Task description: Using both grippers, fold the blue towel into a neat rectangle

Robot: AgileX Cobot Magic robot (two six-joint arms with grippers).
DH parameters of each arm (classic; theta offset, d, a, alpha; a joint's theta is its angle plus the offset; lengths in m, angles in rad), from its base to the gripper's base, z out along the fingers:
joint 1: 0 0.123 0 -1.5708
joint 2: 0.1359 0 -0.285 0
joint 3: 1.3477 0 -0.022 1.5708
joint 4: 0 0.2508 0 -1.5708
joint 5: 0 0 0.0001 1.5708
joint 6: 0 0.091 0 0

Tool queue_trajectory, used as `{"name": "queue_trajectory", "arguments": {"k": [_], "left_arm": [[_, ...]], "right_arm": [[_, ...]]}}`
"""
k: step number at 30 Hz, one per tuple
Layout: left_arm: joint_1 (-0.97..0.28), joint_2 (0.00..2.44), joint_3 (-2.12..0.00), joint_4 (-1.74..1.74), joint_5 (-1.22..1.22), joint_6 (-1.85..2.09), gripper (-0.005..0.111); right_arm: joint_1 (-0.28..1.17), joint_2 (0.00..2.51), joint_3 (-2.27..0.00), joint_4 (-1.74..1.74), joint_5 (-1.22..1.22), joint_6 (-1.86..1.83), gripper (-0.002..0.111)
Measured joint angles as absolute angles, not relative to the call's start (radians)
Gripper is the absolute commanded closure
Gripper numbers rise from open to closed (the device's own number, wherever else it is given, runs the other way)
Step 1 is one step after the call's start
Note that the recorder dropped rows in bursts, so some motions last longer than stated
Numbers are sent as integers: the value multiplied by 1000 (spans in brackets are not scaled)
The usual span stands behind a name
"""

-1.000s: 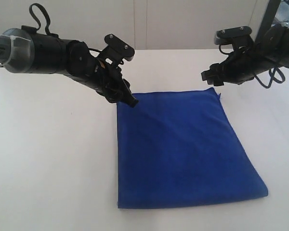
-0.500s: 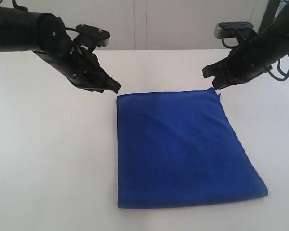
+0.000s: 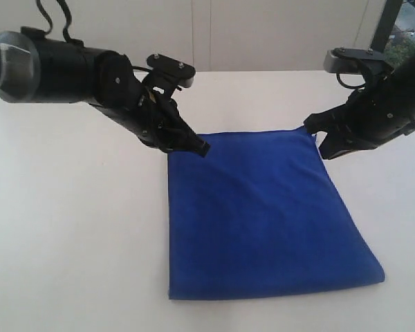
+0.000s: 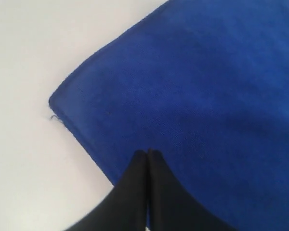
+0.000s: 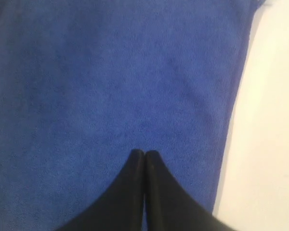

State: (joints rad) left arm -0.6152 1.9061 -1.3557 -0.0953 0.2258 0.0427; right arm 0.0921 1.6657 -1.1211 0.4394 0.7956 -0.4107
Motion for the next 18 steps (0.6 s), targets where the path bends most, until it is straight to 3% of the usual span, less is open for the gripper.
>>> {"name": "queue_trajectory", "arguments": {"k": [18], "left_arm": [[-608, 2089, -1358, -89, 12, 82, 107]], "right_arm": [[92, 1662, -1060, 439, 765, -411, 108]]}}
